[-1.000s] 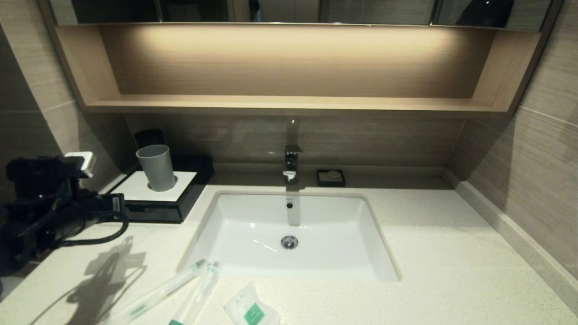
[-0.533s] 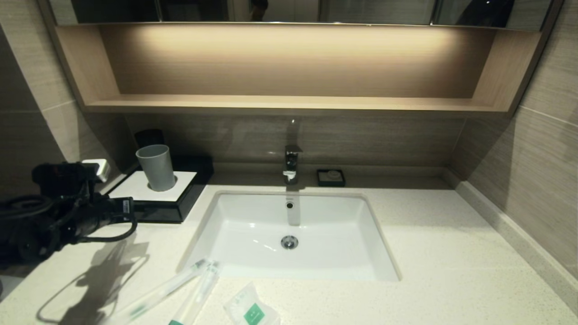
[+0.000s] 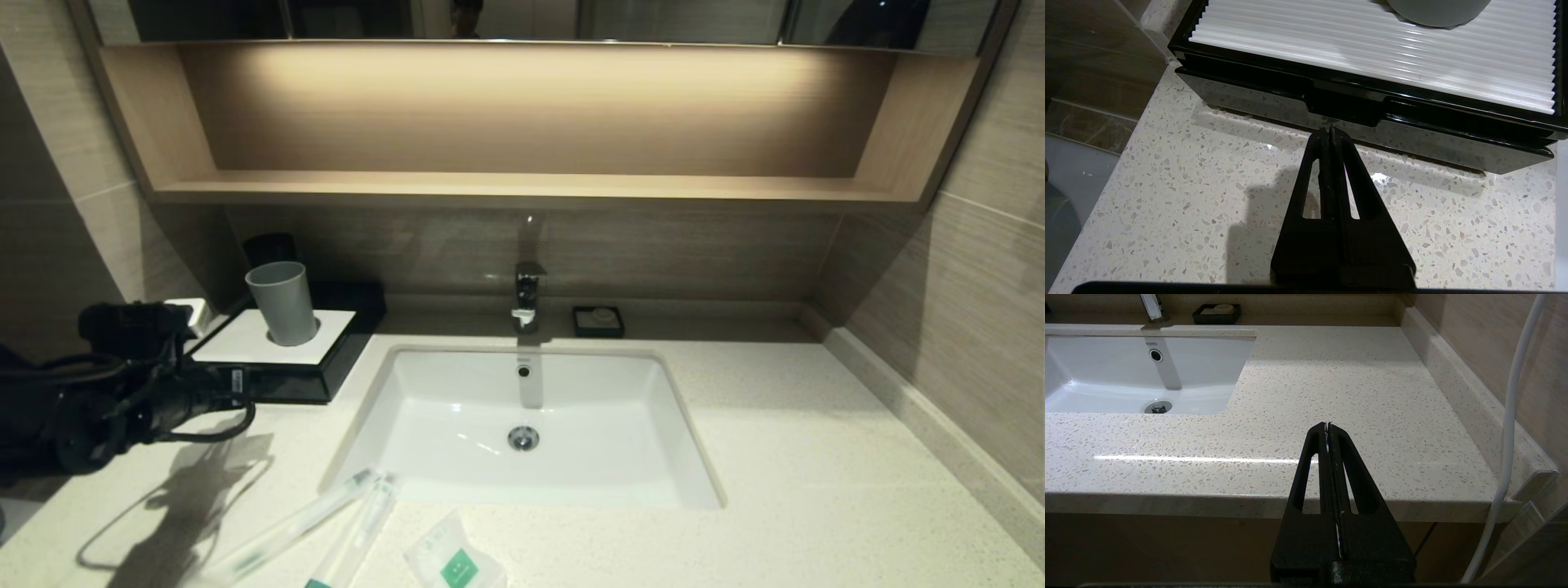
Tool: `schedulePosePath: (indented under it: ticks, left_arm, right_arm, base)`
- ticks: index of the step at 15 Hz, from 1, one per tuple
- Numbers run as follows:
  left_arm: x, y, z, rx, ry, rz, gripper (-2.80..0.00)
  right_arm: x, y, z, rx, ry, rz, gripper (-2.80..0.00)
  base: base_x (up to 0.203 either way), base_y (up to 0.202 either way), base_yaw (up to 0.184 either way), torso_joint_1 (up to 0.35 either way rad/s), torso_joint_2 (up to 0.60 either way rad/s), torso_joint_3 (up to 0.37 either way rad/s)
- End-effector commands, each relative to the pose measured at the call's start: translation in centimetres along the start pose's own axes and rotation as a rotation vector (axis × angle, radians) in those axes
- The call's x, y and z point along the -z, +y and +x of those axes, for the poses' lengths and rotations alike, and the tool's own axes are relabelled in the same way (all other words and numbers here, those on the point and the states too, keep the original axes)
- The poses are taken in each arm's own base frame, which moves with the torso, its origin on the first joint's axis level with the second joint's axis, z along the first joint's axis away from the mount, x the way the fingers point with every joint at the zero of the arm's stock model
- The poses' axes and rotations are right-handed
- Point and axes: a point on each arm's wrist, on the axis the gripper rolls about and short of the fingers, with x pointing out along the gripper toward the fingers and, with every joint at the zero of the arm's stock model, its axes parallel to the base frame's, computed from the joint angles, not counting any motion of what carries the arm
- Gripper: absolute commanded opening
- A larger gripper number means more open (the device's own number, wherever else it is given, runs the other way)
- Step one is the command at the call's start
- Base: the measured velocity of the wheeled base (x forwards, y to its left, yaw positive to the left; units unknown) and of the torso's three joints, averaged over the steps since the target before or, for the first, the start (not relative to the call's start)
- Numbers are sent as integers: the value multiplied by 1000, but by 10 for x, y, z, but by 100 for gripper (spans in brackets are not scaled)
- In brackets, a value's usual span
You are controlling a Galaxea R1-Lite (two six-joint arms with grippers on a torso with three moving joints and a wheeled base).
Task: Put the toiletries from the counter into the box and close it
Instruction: Open the drawer
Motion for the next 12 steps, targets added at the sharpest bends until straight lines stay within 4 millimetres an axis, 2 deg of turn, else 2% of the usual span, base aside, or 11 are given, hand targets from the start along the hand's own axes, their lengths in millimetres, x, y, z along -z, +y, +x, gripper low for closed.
schedulePosePath:
  ticks: [1,12]
  left_arm:
    - [0,-1,1,0,-2,1,-280]
    - [-1,-4,17,11,5,3,-280]
  right_arm:
    - [0,0,0,0,-2,-1,-280]
    - [0,0,0,0,-2,-1,-280]
  base:
    - [0,0,0,0,0,0]
    - [0,0,0,0,0,0]
